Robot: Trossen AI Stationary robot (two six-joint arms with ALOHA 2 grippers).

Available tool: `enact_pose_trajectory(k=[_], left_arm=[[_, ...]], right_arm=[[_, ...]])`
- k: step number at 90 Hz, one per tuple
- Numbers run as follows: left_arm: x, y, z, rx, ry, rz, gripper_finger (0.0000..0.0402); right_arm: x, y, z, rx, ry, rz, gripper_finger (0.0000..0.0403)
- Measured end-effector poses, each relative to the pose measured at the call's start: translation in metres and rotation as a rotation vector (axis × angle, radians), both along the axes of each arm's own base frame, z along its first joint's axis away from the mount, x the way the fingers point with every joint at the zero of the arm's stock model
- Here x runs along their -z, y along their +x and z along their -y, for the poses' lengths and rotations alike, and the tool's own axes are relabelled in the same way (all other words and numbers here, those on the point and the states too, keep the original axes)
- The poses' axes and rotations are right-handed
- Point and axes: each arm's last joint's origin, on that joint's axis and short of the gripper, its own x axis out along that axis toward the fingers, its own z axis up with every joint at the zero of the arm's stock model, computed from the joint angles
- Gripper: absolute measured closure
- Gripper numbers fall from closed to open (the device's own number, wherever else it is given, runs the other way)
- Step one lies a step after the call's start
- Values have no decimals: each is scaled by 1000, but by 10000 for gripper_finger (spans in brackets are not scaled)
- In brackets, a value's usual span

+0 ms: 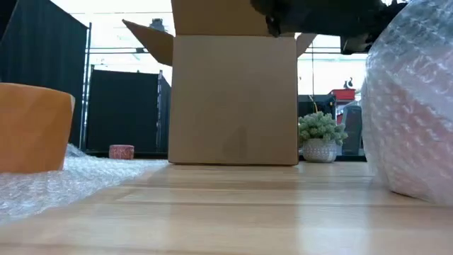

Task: Wrap mug
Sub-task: Wrap the pink cup with bubble wrap

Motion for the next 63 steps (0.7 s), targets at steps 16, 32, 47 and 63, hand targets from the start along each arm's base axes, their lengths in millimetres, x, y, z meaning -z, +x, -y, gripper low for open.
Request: enact_pose_trajectory(k=[16,32,47,63], left_arm=[[-1,0,3,191,93,33,223],[14,3,5,304,192,38,223],[33,13,6,345,271,84,223],[33,18,2,344,301,126,223]], right_arm=[[0,0,0,-1,-1,-1,117],[0,0,0,1,-1,-1,117],[0,-1,0,4,-1,-5,117],[0,-1,1,16,1,-8,117]])
